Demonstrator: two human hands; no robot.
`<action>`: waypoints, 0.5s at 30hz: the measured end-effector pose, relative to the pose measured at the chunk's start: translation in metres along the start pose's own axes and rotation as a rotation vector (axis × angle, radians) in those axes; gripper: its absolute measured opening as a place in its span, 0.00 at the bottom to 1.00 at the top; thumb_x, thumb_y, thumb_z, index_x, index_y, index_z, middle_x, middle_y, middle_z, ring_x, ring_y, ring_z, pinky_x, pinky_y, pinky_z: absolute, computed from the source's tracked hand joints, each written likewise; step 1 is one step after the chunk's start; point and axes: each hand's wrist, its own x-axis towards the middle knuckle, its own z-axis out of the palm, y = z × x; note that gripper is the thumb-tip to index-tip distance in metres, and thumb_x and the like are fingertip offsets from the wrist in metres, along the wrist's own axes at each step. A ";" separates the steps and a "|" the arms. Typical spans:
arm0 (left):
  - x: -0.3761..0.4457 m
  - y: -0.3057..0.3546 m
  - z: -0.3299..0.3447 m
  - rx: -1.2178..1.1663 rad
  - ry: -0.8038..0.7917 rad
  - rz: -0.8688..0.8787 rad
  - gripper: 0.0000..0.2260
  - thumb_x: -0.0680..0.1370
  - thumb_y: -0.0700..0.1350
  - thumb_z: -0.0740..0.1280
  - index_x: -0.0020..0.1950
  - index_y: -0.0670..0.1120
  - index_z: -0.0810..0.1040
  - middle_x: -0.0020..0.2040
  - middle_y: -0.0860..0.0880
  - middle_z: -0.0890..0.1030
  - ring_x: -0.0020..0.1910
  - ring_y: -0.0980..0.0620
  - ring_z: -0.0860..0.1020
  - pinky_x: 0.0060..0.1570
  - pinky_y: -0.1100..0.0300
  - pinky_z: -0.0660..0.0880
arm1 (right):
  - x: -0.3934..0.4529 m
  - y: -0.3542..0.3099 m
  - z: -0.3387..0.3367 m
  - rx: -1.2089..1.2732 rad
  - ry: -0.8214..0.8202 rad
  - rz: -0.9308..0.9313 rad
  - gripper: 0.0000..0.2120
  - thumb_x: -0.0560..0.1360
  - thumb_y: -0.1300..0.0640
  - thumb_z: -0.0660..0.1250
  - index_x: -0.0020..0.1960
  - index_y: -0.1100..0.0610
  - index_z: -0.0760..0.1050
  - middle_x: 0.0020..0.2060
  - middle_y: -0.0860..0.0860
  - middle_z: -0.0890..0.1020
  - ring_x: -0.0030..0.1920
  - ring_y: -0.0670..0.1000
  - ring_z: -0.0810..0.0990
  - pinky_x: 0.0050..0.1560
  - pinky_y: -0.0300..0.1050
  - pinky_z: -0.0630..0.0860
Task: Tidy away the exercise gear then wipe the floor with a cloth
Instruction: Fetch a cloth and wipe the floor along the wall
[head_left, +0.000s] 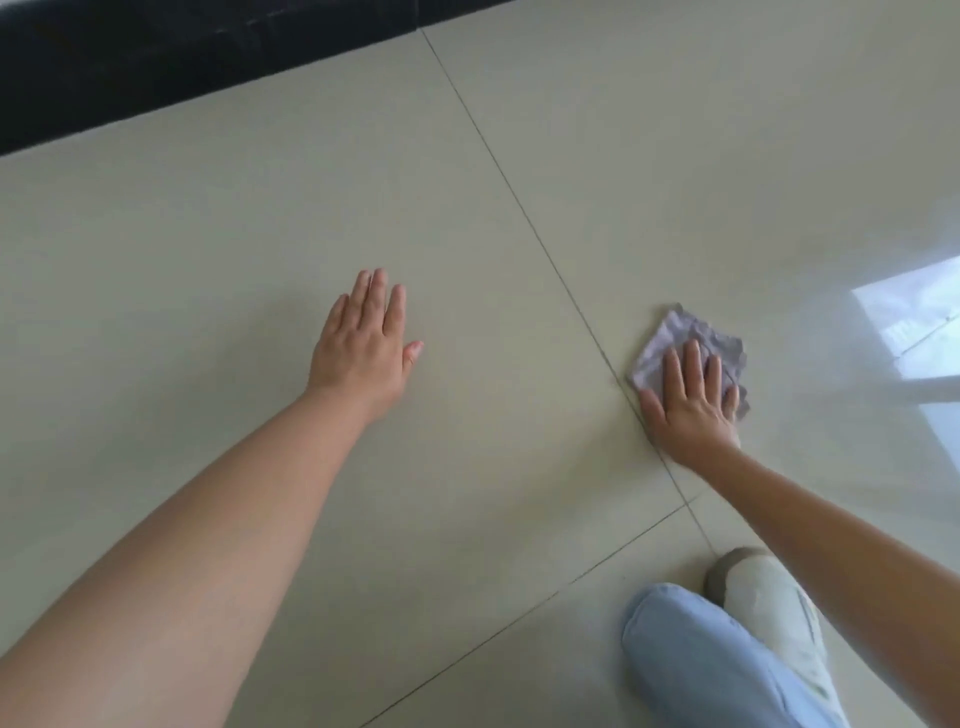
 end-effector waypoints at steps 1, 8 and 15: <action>0.002 0.009 0.003 -0.013 -0.012 -0.035 0.27 0.82 0.50 0.51 0.77 0.39 0.45 0.78 0.39 0.43 0.77 0.44 0.43 0.75 0.53 0.43 | 0.027 -0.015 -0.018 0.052 0.023 -0.006 0.32 0.78 0.39 0.38 0.77 0.53 0.37 0.76 0.53 0.37 0.76 0.57 0.36 0.75 0.60 0.37; 0.029 0.040 0.017 -0.237 0.167 -0.362 0.27 0.75 0.44 0.56 0.68 0.26 0.65 0.68 0.27 0.65 0.70 0.29 0.64 0.67 0.39 0.63 | 0.053 -0.113 -0.020 -0.148 0.076 -0.695 0.30 0.78 0.40 0.33 0.75 0.47 0.56 0.77 0.50 0.54 0.77 0.57 0.49 0.73 0.62 0.42; 0.070 0.048 0.004 -0.290 0.285 -0.430 0.24 0.81 0.41 0.57 0.73 0.30 0.57 0.74 0.32 0.57 0.76 0.37 0.54 0.74 0.47 0.52 | 0.091 0.048 -0.036 -0.097 0.120 -0.406 0.35 0.74 0.38 0.29 0.76 0.50 0.51 0.74 0.42 0.33 0.77 0.52 0.42 0.75 0.52 0.41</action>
